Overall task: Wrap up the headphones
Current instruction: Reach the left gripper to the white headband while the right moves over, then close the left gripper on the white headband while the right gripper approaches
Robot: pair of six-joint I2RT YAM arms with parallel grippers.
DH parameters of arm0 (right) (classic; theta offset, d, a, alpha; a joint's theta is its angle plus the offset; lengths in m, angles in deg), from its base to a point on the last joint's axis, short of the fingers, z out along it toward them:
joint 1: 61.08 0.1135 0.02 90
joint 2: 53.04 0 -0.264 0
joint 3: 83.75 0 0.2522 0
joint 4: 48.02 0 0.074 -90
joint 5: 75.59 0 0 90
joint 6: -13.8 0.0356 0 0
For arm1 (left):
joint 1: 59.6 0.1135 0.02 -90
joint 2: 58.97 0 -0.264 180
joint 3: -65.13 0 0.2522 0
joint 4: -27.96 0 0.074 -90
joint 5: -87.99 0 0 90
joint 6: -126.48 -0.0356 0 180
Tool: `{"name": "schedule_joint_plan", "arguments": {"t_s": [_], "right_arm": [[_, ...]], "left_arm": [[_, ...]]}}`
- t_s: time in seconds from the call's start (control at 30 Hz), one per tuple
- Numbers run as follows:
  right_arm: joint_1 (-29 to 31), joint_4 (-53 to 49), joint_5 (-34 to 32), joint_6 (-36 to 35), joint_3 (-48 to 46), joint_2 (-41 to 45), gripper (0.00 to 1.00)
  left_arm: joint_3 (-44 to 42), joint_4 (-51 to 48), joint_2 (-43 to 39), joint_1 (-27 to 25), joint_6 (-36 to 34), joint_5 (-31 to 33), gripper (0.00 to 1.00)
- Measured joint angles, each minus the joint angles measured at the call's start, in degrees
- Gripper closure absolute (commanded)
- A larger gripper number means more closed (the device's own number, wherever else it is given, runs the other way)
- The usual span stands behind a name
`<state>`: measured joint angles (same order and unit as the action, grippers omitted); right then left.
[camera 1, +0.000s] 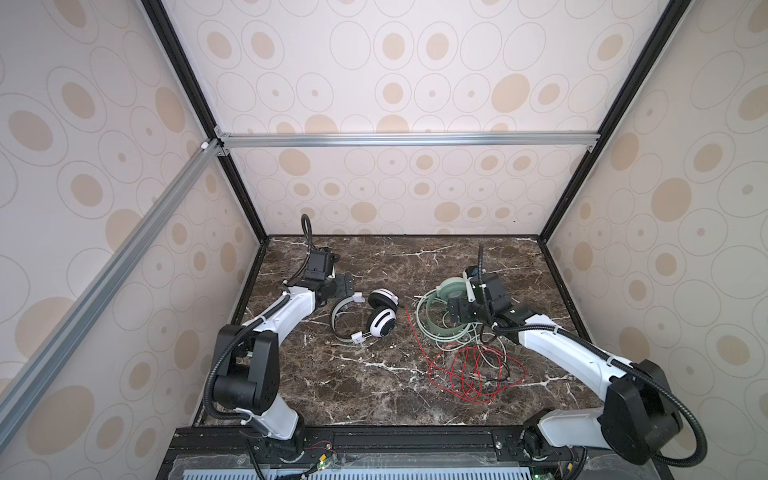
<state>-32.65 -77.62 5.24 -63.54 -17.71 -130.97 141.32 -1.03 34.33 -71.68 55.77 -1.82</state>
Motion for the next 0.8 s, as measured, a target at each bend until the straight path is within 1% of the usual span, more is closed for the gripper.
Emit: {"name": "schedule_joint_plan", "arguments": {"t_s": [0.27, 0.5, 0.8], "right_arm": [[3.82, -1.79, 0.92, -3.06, 6.97, -5.29, 0.00], [4.50, -3.58, 1.84, -4.20, 8.15, -7.04, 0.00], [7.30, -4.83, 1.88, -4.37, 11.37, -10.32, 0.00]], "left_arm": [[0.11, -2.43, 4.50, -0.37, -0.94, 0.83, 0.02], [1.40, -2.93, 6.80, -0.37, -2.19, 1.46, 0.02], [1.46, -2.82, 9.09, -0.15, -2.58, 1.44, 0.02]]}}
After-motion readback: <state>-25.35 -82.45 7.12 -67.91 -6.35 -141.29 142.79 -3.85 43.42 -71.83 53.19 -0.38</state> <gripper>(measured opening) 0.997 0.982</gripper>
